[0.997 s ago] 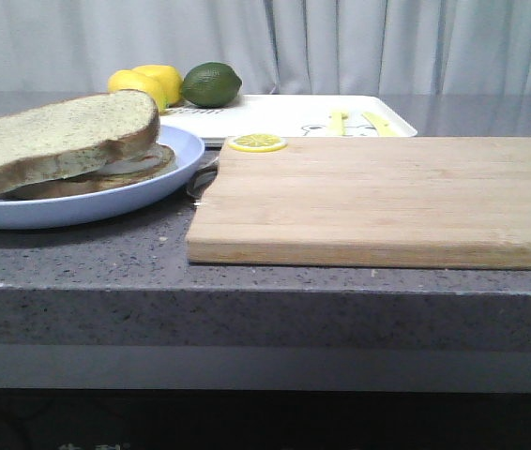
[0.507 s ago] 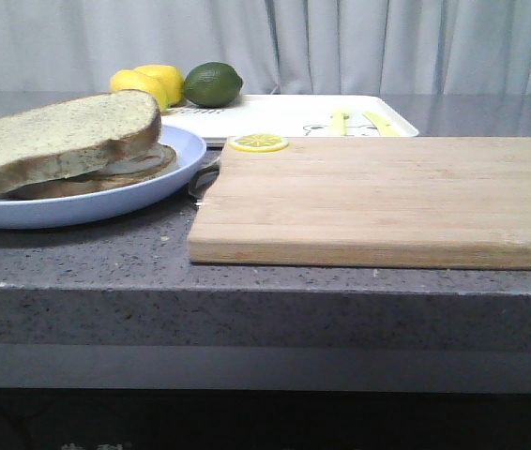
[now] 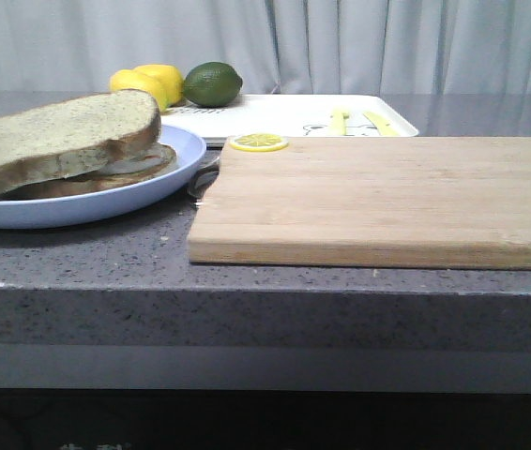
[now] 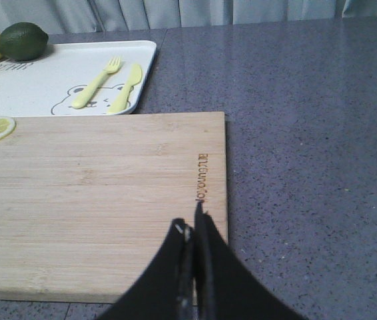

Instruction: Place bread and move sandwich to tray

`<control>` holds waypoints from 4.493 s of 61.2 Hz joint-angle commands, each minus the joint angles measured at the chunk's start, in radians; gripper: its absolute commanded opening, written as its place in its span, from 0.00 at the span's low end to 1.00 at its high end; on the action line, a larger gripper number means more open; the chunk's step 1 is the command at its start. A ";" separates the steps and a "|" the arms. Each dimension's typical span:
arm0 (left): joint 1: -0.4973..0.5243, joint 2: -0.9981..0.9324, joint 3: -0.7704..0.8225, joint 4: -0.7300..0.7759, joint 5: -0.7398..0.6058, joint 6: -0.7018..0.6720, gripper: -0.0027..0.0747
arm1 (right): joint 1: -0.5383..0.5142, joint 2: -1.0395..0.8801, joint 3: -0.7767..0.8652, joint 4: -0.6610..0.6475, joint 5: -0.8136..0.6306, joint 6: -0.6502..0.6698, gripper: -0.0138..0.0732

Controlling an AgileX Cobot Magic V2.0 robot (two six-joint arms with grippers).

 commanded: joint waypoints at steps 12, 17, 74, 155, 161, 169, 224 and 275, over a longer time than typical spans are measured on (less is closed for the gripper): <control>0.009 0.120 -0.086 -0.016 -0.037 -0.013 0.90 | -0.002 0.007 -0.028 0.003 -0.088 -0.004 0.09; 0.015 0.146 -0.091 -0.017 -0.037 -0.013 0.90 | -0.002 0.007 -0.028 0.003 -0.085 -0.004 0.09; 0.020 0.174 -0.138 -0.166 0.042 -0.013 0.01 | -0.002 0.007 -0.028 0.003 -0.079 -0.004 0.09; -0.046 1.004 -1.604 -0.504 0.586 -0.070 0.01 | -0.002 0.007 -0.028 0.026 -0.071 -0.004 0.09; -0.046 1.094 -1.745 -0.504 0.627 -0.104 0.01 | -0.002 0.007 -0.028 0.026 -0.066 -0.004 0.09; -0.045 1.181 -1.874 -0.504 0.658 -0.115 0.01 | -0.002 0.007 -0.028 0.026 -0.066 -0.004 0.09; -0.046 1.258 -1.895 -0.509 0.554 -0.079 0.03 | -0.002 0.007 -0.028 0.026 -0.066 -0.004 0.09; -0.029 1.239 -2.165 -0.554 0.710 -0.013 0.09 | -0.002 0.007 -0.028 0.026 -0.067 -0.004 0.09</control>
